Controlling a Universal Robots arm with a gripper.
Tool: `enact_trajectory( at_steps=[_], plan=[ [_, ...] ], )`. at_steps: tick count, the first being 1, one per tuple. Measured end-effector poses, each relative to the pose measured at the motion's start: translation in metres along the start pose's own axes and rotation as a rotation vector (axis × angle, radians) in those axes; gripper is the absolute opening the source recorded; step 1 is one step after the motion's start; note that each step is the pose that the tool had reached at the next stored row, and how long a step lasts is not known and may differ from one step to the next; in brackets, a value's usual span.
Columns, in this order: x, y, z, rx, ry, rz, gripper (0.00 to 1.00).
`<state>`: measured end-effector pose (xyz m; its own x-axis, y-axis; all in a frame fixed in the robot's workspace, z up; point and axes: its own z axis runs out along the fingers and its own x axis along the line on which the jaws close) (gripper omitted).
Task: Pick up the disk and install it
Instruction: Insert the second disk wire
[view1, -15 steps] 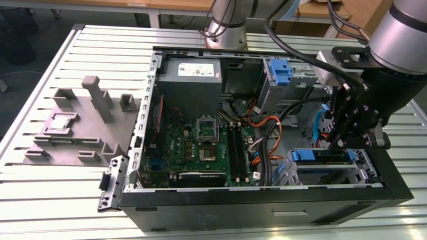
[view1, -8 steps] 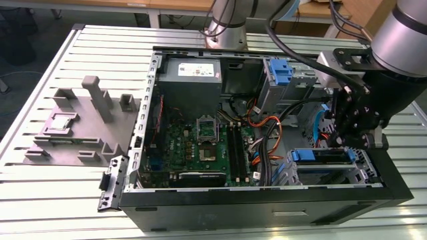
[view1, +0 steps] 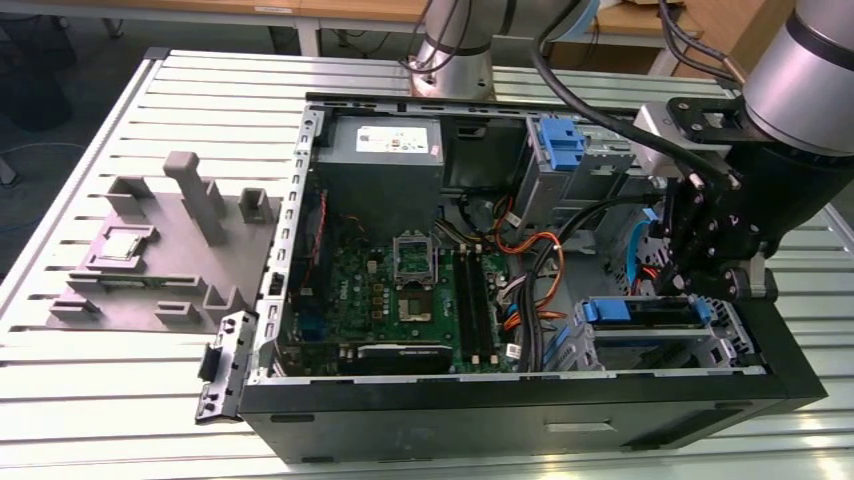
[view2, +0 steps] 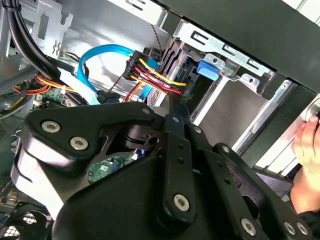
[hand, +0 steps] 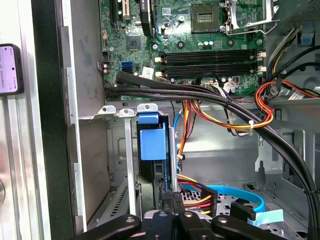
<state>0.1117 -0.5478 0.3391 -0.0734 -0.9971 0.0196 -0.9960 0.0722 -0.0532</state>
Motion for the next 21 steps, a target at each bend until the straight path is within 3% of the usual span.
enact_trajectory(
  at_steps=[8,15,21],
  plan=[
    [0.0001,-0.0001,-0.0011,0.0,-0.0007,0.0,0.11],
    [-0.0035,-0.0007,-0.0179,-0.0001,-0.001,0.0,0.11],
    [-0.013,-0.0004,-0.0295,-0.0001,-0.001,0.0,0.11]
  ],
)
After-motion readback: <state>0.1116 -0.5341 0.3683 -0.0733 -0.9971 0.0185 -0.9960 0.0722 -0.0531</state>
